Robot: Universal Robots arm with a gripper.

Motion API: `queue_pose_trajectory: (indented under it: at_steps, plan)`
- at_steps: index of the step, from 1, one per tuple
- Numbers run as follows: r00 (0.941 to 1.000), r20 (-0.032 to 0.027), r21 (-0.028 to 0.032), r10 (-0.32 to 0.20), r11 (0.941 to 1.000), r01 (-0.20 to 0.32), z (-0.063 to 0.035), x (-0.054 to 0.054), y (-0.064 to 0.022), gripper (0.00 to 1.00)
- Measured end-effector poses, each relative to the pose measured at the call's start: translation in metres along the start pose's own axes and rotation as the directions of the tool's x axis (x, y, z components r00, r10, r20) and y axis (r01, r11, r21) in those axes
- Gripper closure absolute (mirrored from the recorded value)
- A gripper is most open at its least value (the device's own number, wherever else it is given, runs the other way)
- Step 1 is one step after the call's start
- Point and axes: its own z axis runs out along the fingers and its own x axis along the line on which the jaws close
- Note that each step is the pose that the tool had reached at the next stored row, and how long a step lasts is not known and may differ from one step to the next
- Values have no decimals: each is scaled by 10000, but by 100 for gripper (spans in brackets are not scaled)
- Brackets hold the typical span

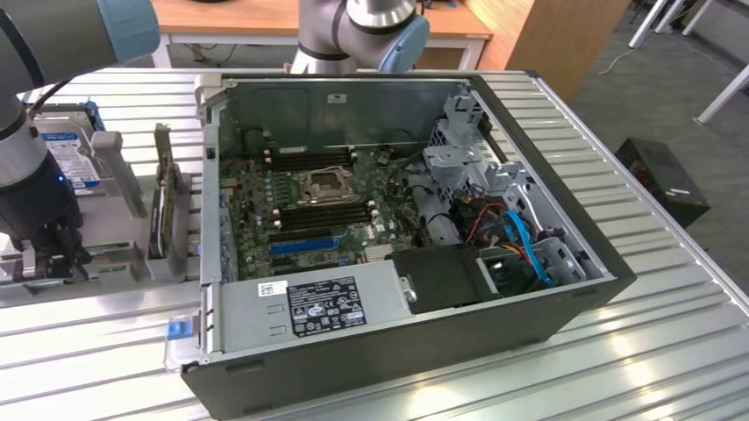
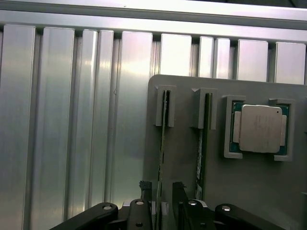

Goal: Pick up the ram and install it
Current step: 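Pick up the ram and move it above insertion slot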

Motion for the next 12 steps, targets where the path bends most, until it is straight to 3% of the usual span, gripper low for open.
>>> queue_pose_trajectory:
  at_steps: [12]
  plan:
    - [10000, 1, 1, -2, 10000, 2, 18, 7, -1, 69]
